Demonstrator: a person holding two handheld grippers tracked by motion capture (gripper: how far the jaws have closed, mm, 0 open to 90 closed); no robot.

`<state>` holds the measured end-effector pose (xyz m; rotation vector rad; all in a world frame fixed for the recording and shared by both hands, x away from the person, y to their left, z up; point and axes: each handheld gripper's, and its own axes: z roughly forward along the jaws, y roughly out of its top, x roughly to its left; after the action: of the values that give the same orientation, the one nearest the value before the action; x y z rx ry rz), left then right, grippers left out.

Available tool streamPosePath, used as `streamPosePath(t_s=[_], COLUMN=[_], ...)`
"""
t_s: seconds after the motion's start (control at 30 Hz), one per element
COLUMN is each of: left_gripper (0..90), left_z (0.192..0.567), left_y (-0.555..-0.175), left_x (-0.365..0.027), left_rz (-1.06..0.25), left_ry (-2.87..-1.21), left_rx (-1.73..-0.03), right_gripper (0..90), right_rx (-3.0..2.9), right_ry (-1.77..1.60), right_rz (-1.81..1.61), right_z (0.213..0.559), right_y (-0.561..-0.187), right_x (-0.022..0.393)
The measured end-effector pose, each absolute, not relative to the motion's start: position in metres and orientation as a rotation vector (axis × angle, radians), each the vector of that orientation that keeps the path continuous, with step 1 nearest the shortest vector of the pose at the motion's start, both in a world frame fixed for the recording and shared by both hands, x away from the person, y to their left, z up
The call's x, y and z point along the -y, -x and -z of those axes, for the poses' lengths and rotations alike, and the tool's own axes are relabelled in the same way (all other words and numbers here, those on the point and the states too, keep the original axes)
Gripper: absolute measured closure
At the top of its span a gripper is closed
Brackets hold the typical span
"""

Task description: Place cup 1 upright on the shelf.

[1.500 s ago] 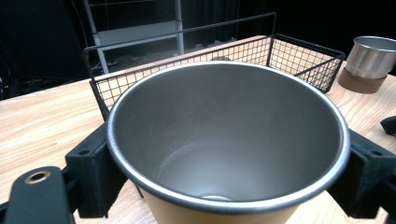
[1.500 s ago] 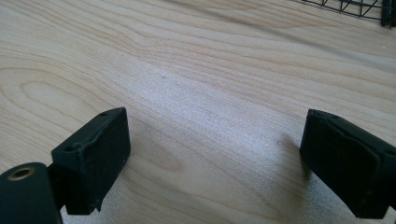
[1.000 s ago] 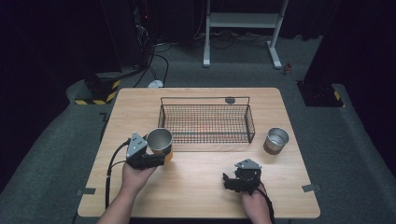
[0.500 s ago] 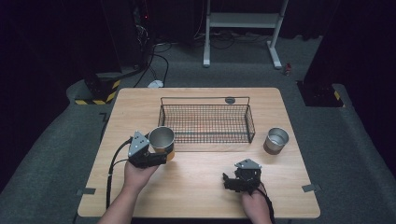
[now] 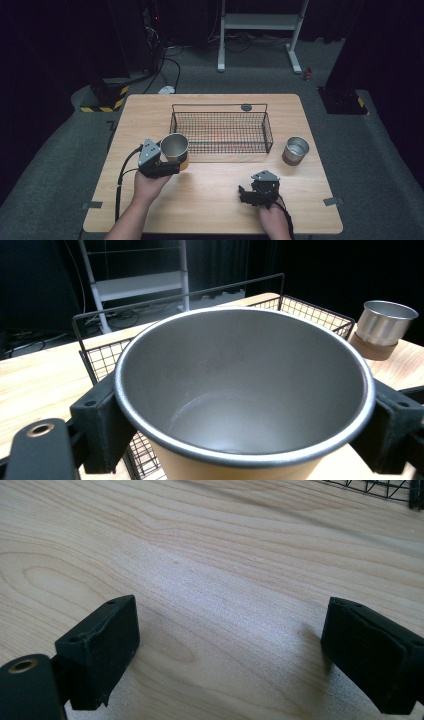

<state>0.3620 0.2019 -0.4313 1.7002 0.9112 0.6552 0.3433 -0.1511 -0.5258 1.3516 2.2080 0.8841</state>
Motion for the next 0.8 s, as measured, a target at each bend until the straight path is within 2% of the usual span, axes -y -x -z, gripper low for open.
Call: streamPosePath(t_s=[0.8], left_gripper=[13.3], left_z=[0.424], left_y=[-0.375], left_x=[-0.192], left_rz=[-0.632], left_ry=[-1.699], left_rx=[-0.900], right_gripper=[8.5], right_rx=[-2.208], right_ry=[-1.351], right_rz=[-0.884], right_z=[0.526], right_y=[-0.343], right_x=[0.151])
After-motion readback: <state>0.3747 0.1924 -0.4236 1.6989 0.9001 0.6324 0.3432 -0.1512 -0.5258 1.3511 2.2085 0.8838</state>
